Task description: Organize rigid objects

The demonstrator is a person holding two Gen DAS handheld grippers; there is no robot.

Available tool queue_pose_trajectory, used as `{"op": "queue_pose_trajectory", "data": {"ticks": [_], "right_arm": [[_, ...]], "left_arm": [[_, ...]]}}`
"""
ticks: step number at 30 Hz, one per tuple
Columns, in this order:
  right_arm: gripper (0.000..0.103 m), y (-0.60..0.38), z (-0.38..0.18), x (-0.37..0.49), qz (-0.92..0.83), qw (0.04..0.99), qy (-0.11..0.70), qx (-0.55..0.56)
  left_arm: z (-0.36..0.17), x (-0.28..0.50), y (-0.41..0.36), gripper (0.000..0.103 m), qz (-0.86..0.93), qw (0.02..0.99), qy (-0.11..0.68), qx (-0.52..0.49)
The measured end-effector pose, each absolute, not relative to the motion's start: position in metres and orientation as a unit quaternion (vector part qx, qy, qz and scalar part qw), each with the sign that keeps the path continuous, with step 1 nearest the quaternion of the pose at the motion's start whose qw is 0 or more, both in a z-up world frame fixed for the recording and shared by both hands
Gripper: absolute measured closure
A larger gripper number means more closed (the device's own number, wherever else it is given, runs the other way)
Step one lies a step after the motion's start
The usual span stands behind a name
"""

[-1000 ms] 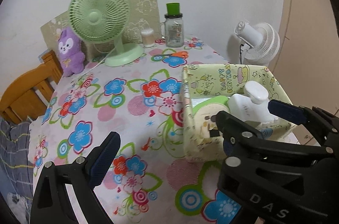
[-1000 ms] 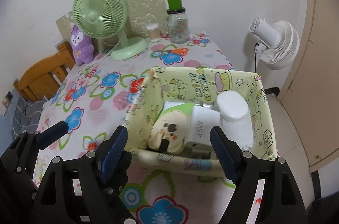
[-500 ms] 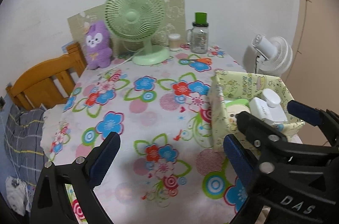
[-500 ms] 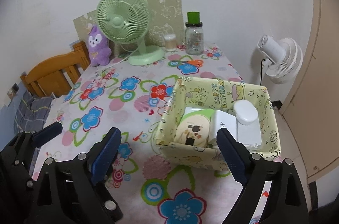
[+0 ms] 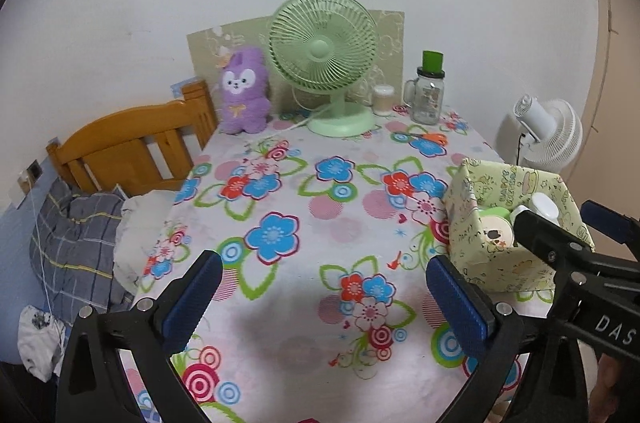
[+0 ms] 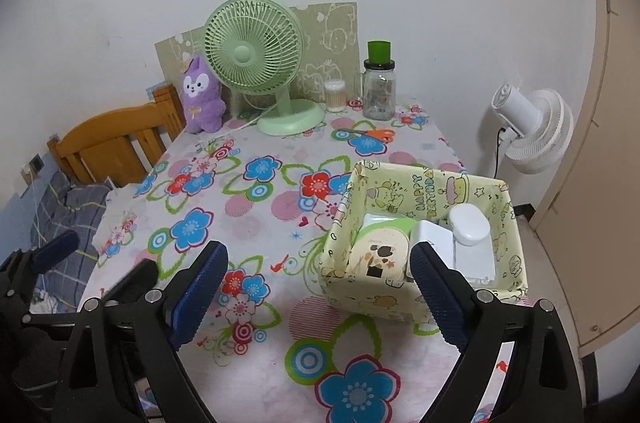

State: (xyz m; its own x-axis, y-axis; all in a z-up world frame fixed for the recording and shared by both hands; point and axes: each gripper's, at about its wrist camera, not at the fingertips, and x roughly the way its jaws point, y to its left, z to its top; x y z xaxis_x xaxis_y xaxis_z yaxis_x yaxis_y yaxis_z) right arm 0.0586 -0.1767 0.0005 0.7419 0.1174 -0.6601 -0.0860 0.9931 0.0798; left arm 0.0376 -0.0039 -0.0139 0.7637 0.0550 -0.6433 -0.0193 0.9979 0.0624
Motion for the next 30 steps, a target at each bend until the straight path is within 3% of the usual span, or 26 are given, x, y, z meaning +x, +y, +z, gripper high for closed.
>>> {"op": "queue_pose_trajectory", "data": {"ticks": [30], "right_arm": [[0.0,-0.176,0.023,0.018,0.019,0.959,0.282,0.002]], "left_arm": [[0.011,0.004,0.01,0.0,0.019,0.955,0.294,0.005]]}}
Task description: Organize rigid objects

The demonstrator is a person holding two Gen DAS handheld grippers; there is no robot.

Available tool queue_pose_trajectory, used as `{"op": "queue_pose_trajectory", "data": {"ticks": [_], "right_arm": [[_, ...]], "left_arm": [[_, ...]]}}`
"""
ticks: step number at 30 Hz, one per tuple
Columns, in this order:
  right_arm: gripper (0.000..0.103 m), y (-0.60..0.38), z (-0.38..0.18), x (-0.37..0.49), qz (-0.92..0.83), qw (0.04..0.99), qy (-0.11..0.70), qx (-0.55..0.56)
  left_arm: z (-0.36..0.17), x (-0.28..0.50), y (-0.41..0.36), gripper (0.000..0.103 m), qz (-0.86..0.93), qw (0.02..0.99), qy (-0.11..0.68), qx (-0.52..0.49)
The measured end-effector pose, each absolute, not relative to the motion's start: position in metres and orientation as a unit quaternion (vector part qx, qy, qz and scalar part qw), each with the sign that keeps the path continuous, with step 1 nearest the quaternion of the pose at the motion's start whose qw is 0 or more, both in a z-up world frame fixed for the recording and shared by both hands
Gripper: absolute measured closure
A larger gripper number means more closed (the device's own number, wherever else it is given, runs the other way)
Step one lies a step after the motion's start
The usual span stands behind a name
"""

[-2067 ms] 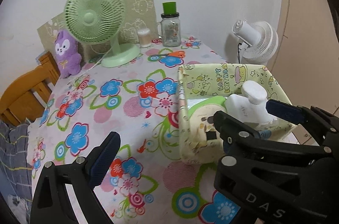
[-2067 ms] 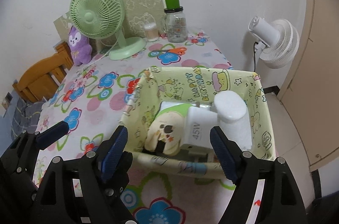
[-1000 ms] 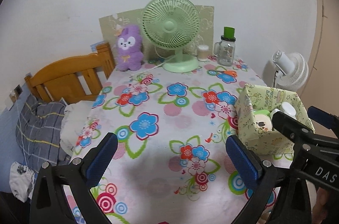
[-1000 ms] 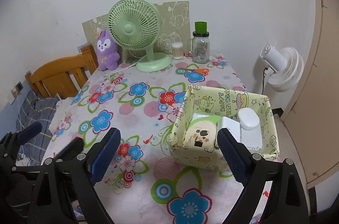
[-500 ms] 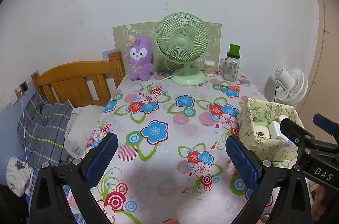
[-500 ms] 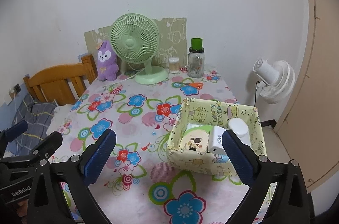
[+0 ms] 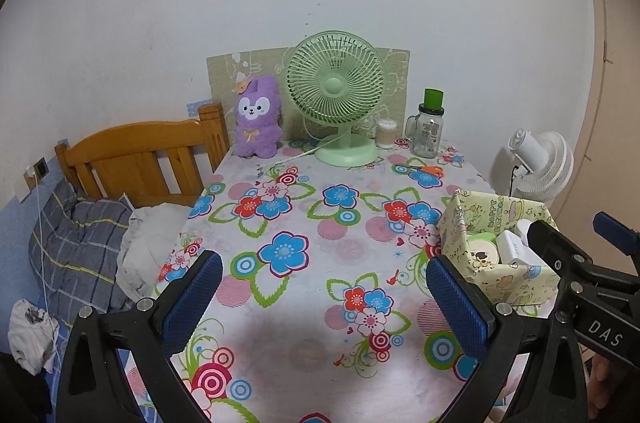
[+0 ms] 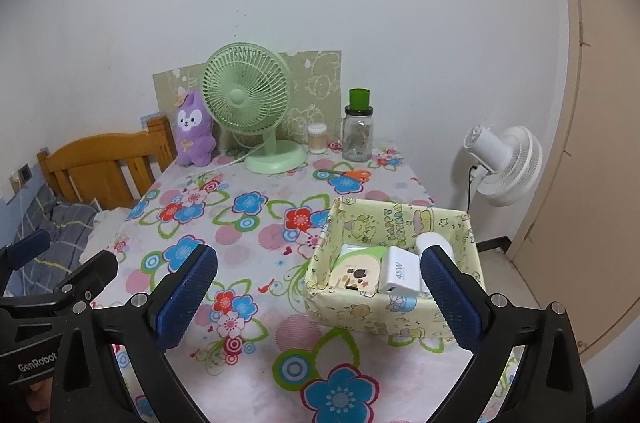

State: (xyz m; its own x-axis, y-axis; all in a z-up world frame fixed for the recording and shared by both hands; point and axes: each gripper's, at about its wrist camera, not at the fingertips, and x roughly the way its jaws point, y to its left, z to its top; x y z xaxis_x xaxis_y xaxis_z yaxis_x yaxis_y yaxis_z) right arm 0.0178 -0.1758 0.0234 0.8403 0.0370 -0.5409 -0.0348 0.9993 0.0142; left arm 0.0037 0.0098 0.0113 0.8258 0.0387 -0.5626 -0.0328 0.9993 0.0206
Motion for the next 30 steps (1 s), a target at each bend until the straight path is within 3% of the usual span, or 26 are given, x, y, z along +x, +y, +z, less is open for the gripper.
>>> {"op": "queue_pose_trajectory", "data": {"ticks": [30], "right_arm": [[0.0,-0.1725,0.0245,0.0153,0.015,0.965,0.263,-0.004]], "left_arm": [[0.0131,0.0019,0.011,0.0,0.022,0.961,0.275,0.002]]}}
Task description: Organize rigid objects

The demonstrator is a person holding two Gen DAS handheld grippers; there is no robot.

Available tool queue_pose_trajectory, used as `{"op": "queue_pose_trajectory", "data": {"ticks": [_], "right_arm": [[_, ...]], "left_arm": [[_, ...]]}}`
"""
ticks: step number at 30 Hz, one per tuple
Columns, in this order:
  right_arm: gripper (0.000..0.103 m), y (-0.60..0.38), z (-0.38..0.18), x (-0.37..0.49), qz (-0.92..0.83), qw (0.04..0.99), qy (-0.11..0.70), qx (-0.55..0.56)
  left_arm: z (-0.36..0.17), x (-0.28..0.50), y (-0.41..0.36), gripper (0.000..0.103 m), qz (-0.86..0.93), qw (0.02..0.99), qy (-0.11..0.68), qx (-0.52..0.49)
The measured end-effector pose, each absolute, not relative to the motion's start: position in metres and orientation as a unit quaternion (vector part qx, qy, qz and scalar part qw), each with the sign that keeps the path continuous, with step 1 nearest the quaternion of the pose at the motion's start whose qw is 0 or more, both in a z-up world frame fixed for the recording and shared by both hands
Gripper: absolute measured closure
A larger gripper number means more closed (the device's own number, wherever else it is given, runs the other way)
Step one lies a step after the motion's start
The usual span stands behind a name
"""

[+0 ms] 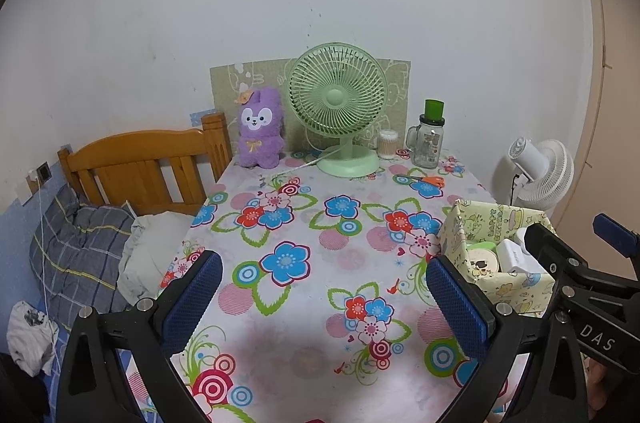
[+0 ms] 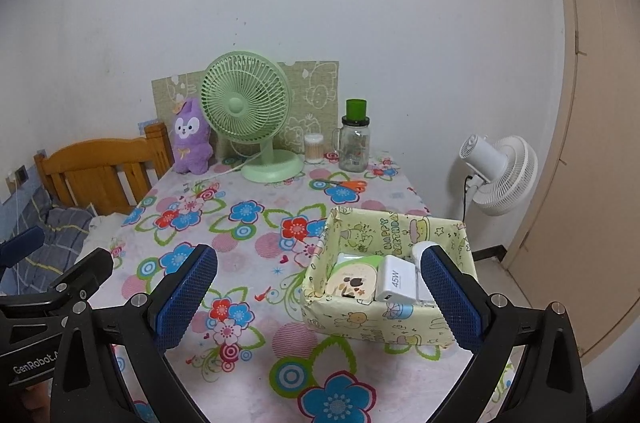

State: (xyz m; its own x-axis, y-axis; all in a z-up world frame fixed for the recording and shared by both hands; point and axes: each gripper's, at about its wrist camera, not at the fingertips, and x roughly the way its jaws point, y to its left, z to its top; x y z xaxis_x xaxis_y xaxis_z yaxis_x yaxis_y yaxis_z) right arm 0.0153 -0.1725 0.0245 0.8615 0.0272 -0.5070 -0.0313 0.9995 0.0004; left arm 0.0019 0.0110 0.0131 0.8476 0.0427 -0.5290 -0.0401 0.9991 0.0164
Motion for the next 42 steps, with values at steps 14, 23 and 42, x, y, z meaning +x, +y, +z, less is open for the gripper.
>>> {"op": "queue_pose_trajectory", "data": {"ticks": [14,23,42], "right_arm": [[0.0,-0.1714,0.0248,0.015,0.01,0.966,0.259,-0.004],[0.0,-0.1714,0.0248,0.0151,0.011,0.966,0.259,-0.003],[0.0,-0.1701,0.0268,0.0148,0.012,0.967,0.254,-0.002]], "left_arm": [[0.0135,-0.0013,0.0113,0.0,0.034,0.963,0.268,0.004],[0.0133,-0.002,0.012,0.0,0.033,0.963,0.269,0.003],[0.0136,-0.0031,0.0114,0.0,0.033,0.964,0.266,0.001]]}}
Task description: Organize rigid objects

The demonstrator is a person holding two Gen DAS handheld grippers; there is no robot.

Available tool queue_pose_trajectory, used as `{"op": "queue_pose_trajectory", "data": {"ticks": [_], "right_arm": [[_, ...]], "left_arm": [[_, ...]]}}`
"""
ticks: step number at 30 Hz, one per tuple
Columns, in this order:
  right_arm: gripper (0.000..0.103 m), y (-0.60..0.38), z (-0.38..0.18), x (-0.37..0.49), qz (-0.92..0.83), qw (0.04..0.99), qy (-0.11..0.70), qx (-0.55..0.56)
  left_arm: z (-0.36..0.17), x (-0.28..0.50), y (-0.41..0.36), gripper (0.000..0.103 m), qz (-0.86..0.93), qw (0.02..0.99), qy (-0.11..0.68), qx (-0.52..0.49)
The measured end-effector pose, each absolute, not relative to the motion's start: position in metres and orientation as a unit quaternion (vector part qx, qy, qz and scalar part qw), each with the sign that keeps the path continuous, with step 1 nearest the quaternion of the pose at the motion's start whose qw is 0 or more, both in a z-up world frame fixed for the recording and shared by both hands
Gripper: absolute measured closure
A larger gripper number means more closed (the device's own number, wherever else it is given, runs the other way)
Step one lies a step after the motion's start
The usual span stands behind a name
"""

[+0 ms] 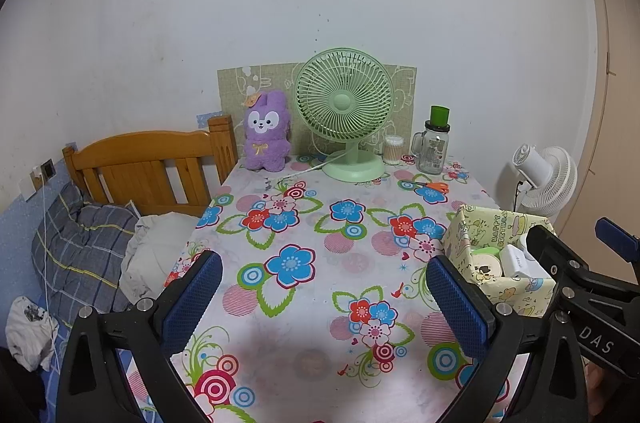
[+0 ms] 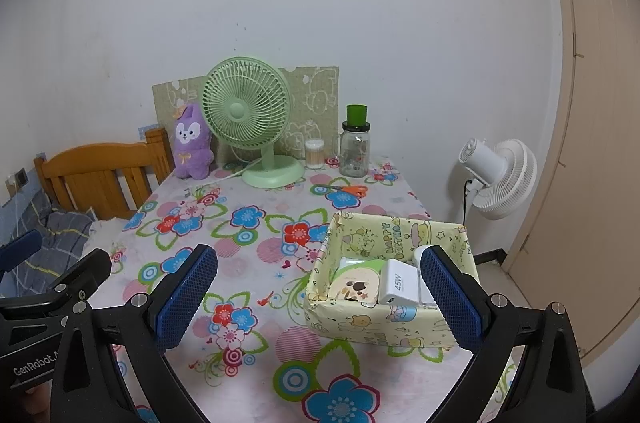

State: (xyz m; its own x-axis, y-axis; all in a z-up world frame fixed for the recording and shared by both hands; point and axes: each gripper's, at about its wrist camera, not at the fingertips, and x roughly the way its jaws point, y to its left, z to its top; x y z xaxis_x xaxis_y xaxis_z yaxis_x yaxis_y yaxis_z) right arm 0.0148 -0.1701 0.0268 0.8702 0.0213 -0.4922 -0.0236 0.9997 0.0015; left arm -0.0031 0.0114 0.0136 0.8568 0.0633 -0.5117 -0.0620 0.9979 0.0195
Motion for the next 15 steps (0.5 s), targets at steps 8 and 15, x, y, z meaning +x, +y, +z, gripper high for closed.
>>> {"op": "queue_pose_trajectory", "data": {"ticks": [8,15], "right_arm": [[0.0,-0.1702,0.0279,0.0143,0.009,0.967,0.253,-0.003],[0.0,-0.1706,0.0278,0.0148,0.009,0.968,0.252,-0.003]], "left_arm": [[0.0143,-0.0031,0.0098,0.0,0.033,0.964,0.265,0.001],[0.0149,-0.0025,0.009,0.0,0.032,0.964,0.265,0.0]]}}
